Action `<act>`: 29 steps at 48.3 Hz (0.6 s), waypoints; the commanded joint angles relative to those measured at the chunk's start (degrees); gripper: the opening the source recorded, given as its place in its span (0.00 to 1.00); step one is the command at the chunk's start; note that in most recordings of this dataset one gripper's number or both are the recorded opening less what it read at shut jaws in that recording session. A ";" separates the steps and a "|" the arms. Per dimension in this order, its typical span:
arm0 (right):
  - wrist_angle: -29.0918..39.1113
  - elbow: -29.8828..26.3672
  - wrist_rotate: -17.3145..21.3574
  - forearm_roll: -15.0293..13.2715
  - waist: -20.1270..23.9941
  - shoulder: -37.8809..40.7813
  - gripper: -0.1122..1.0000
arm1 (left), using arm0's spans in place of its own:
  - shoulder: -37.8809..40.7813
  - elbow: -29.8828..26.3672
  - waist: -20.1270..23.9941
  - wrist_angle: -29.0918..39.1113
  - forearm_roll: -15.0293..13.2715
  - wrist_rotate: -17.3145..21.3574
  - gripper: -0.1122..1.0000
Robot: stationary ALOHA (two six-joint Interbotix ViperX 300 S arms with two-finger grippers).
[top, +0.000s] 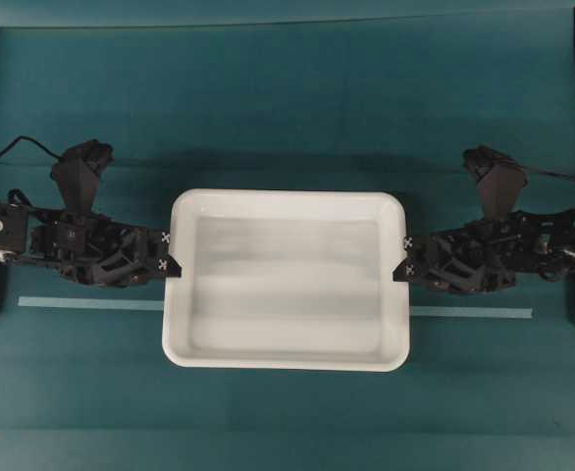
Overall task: Lift the white case with both hands.
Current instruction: 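Open both grippers to release the tray walls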
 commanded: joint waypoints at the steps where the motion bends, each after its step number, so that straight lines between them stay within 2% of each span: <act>1: 1.76 0.70 0.09 0.09 0.44 2.99 0.23 | 2.55 2.55 0.35 0.00 0.09 0.88 0.14; 5: 1.85 0.62 0.09 0.09 0.44 2.64 0.32 | 2.64 2.46 0.44 -0.62 0.26 0.88 0.14; 10: 2.02 0.62 0.18 0.09 0.44 1.93 0.54 | 2.64 2.46 0.35 -0.97 0.09 1.05 0.23; 12: 2.02 0.62 0.26 0.09 0.44 1.58 0.64 | 2.64 2.46 0.35 -1.23 0.09 0.97 0.29; 15: 1.67 0.53 0.62 0.09 0.44 0.70 0.78 | 2.64 2.37 0.35 -1.93 0.26 1.05 0.44; 18: 1.32 0.62 1.23 0.09 0.35 -0.18 0.87 | 2.46 2.29 0.35 -2.64 0.09 0.97 0.60; 22: 0.79 0.62 2.20 0.09 0.18 -1.32 0.91 | 2.64 1.67 0.35 -2.37 0.09 0.97 0.82; 25: 0.70 0.79 2.55 0.09 0.09 -2.37 0.91 | 2.55 1.49 0.26 -2.37 0.26 0.97 0.94; 29: 1.05 0.97 2.64 0.09 -0.18 -3.96 0.91 | 2.37 1.23 0.18 -2.37 0.09 0.97 0.96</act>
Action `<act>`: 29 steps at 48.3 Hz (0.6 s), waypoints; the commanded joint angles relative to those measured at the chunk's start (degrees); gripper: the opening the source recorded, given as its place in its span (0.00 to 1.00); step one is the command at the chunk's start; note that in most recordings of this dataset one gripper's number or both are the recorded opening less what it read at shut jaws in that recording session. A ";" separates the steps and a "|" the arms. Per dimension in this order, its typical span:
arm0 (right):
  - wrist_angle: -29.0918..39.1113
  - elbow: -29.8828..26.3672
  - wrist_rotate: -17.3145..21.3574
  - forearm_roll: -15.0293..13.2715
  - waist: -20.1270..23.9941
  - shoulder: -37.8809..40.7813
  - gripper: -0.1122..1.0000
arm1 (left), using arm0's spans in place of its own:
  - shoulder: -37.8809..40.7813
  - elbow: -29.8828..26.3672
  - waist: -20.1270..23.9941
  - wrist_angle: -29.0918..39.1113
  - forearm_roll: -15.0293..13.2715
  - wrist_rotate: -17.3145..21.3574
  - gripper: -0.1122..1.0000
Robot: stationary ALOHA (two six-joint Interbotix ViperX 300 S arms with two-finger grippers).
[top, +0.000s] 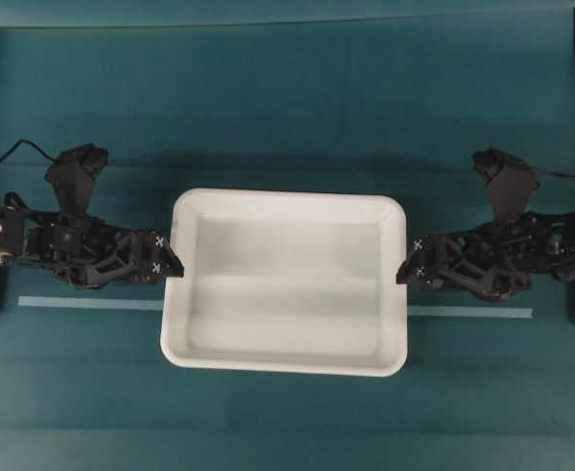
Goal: Lift the white case with both hands.
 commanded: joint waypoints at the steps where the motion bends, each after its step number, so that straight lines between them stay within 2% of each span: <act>1: -0.26 -0.26 0.09 0.09 -0.18 -0.88 0.91 | 1.23 -0.53 0.00 -0.09 0.26 0.09 0.96; 13: 2.72 0.18 -0.53 -0.97 -0.97 -6.68 0.91 | -1.41 -0.70 0.00 -0.18 0.26 0.26 0.95; 24: 5.54 -1.41 -4.04 -5.54 -2.55 -12.92 0.91 | -8.44 -0.79 0.00 0.00 0.09 3.25 0.95; 29: 7.29 -2.99 -7.03 -8.79 -3.96 -16.87 0.91 | -12.74 -1.05 0.18 0.00 0.09 5.98 0.95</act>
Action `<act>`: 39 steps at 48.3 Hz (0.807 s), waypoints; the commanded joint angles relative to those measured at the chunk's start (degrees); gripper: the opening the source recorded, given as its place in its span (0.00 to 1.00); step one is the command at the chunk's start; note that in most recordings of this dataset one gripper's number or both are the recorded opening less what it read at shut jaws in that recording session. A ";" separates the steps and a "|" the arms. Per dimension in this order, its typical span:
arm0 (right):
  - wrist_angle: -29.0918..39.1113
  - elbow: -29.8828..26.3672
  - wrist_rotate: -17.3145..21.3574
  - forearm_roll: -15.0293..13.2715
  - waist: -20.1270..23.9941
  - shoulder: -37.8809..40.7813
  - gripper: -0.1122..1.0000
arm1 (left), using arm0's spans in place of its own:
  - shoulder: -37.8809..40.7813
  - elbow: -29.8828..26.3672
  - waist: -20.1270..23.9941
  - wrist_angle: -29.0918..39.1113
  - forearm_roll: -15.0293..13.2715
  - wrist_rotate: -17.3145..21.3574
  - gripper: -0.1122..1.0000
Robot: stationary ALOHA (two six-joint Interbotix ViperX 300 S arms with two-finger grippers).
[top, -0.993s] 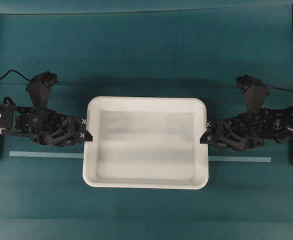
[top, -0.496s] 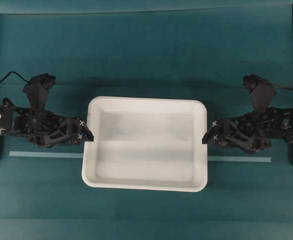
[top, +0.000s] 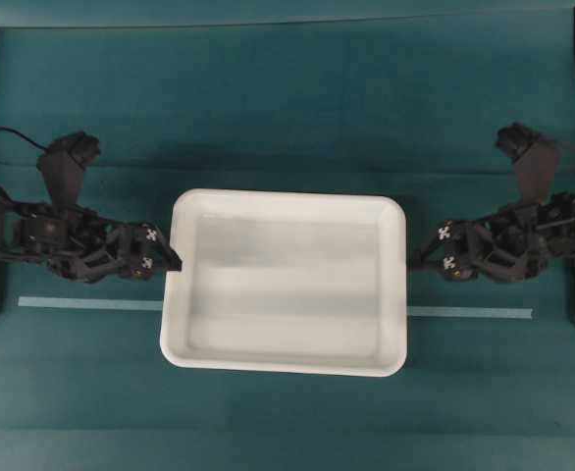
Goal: Lift the white case with both hands.
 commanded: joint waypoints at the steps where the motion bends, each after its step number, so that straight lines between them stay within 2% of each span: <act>1: 1.14 -2.29 -2.11 -2.64 -1.14 -2.37 0.91 | -2.99 -0.97 0.00 -0.18 0.26 2.11 0.95; 7: 4.31 -3.69 -4.92 -5.71 -2.99 -6.50 0.91 | -8.44 -1.23 0.00 0.53 0.26 6.86 0.95; 16: 7.12 -3.78 -7.91 -8.70 -4.39 -12.48 0.91 | -16.08 -2.37 0.09 5.19 0.26 15.56 0.95; 28: 5.98 -3.96 -12.30 -19.07 -4.39 -21.80 0.91 | -23.99 -3.43 0.00 7.12 0.26 26.54 0.95; 34: 6.68 -3.96 -12.92 -22.06 -4.57 -26.28 0.91 | -27.69 -3.78 0.00 7.21 0.26 32.96 0.95; 39: 7.56 -4.39 -13.36 -23.29 -4.31 -29.18 0.91 | -30.15 -3.87 0.00 7.21 0.26 37.53 0.95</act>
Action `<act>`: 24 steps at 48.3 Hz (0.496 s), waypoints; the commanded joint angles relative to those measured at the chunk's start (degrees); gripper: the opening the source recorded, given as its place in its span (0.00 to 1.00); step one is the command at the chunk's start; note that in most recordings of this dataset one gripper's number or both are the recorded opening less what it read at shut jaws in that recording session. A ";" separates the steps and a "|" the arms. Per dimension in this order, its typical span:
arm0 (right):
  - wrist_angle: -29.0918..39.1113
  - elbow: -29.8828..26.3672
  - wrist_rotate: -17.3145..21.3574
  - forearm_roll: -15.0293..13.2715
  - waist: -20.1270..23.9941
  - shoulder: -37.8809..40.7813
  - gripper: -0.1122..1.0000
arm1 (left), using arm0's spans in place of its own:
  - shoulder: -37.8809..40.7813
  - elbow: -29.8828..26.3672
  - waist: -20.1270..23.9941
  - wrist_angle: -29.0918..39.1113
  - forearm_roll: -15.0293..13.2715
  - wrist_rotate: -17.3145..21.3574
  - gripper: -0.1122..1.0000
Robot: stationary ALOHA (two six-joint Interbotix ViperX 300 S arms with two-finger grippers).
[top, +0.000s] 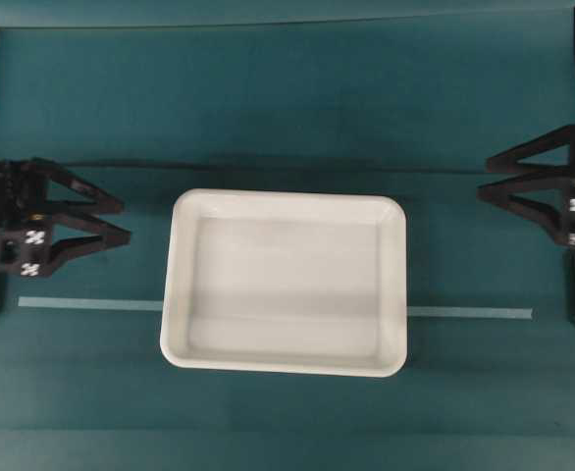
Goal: Lift the white case with both hands.
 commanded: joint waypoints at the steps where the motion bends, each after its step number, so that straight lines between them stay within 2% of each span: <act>1: 0.26 -1.49 -0.44 -1.23 0.26 -1.49 0.91 | -1.05 -1.58 0.00 -0.18 0.09 2.81 0.95; 10: -1.14 -2.99 -5.89 -3.78 1.14 -6.06 0.91 | -5.36 -2.02 -0.09 0.00 0.26 8.96 0.95; 16: -3.69 -4.13 -13.18 -5.01 1.67 -9.23 0.91 | -8.96 -2.90 -0.09 0.09 0.09 11.95 0.95; 24: -6.59 -5.36 -21.88 -4.92 2.11 -11.87 0.91 | -13.27 -4.04 -0.09 0.00 0.26 16.79 0.95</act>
